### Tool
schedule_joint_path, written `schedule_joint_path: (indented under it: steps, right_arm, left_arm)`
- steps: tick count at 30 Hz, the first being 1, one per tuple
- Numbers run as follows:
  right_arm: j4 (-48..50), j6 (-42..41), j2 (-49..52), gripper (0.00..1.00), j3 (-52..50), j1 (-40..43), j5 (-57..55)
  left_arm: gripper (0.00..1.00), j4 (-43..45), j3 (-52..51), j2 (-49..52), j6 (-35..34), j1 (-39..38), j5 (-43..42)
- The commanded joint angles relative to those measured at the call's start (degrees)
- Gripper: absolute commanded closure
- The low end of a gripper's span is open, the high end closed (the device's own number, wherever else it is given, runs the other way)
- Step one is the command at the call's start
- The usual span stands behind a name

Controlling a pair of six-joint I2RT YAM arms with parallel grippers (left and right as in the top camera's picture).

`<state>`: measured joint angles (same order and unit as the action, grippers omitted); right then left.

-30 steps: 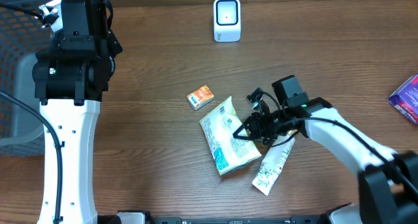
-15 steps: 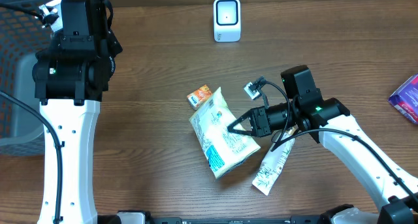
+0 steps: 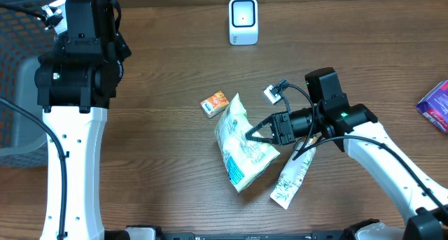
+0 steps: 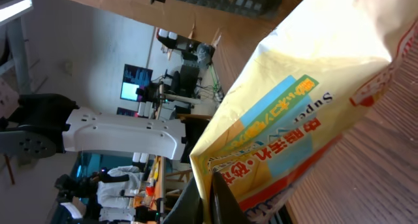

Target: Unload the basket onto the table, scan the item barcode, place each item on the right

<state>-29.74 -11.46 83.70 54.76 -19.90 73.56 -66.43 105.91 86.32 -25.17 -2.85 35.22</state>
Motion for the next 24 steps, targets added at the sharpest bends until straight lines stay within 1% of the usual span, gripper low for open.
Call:
schedule_joint_path:
  steps: [1,4,6,12,14,16,18,19,22,24]
  right_arm:
    - [0.09,1.53,3.17,0.96,0.68,0.0,-2.08]
    - [0.07,2.03,6.97,0.96,0.68,0.0,-8.48]
    - [-0.48,4.31,9.55,0.96,0.68,0.0,-11.98]
    - [-1.55,4.44,17.31,0.96,0.68,0.0,-21.27]
    - [-2.8,4.46,19.56,0.79,0.68,0.0,-23.26]
    - [-4.48,4.46,21.64,0.59,0.68,0.0,-25.55]
    - [-5.35,4.57,23.39,0.44,0.66,0.0,-26.21]
    - [-5.33,5.01,24.02,0.38,0.63,-0.02,-26.14]
    - [-5.35,7.3,25.68,0.3,0.63,-0.35,-25.92]
    - [-5.16,7.32,26.47,0.24,0.63,-0.74,-25.92]
  left_arm:
    - [0.0,0.0,0.59,0.24,-0.37,0.26,0.74]
    - [0.0,0.0,0.59,0.24,-0.37,0.24,0.74]
    - [0.0,0.0,0.59,0.24,-0.37,0.24,0.74]
    - [0.0,0.0,0.59,0.24,-0.37,0.24,0.74]
    - [0.0,0.0,0.59,0.24,-0.37,0.24,0.74]
    - [0.0,0.0,0.59,0.24,-0.37,0.24,0.74]
    - [0.0,0.02,0.59,0.24,-0.37,0.24,0.74]
    - [0.0,0.0,0.59,0.24,-0.37,0.24,0.74]
    - [0.0,0.0,0.59,0.24,-0.37,0.24,0.74]
    - [0.0,0.02,0.59,0.24,-0.37,0.24,0.74]
